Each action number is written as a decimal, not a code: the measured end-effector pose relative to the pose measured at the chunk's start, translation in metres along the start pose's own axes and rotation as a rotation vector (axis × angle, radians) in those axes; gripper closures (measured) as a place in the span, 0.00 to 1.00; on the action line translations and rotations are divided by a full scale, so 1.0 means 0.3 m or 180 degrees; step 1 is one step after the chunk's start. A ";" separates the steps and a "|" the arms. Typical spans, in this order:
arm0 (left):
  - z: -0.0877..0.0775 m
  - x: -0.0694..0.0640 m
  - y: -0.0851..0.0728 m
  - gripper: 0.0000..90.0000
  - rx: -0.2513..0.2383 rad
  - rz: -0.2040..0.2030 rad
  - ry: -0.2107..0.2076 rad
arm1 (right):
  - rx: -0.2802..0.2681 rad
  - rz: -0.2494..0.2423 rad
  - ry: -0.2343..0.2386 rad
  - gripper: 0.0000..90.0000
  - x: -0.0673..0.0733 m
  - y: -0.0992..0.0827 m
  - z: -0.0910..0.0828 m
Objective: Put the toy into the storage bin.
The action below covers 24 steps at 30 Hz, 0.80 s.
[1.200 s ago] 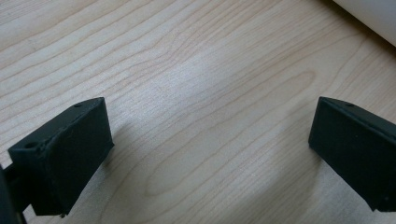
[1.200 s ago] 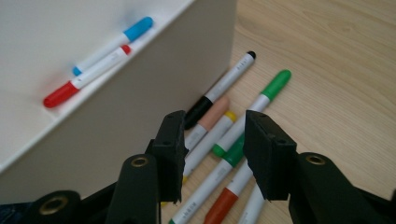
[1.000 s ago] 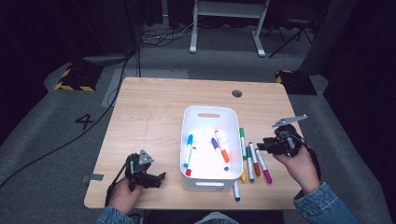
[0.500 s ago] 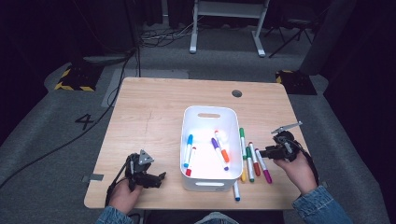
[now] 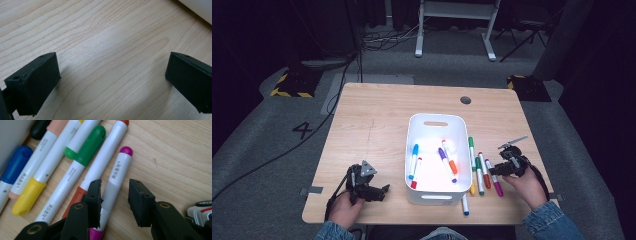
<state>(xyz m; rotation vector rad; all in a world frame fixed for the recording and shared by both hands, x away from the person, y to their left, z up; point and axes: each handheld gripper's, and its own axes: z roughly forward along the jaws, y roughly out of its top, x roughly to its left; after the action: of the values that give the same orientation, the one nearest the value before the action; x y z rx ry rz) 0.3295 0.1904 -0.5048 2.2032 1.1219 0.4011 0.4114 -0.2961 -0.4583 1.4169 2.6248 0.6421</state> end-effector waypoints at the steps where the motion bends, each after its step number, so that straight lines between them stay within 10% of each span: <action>1: 0.000 0.000 0.000 0.00 0.0001 0.0000 -0.0001 | 0.0032 0.0016 -0.0023 0.72 -0.002 -0.001 0.004; 24: 0.000 0.000 0.000 0.00 0.0000 -0.0003 0.0000 | 0.0089 0.0074 -0.0160 0.85 -0.025 -0.014 0.008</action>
<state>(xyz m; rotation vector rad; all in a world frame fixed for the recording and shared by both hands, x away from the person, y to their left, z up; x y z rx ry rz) 0.3294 0.1903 -0.5049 2.2025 1.1228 0.4008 0.4130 -0.3034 -0.4629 1.4535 2.5928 0.5667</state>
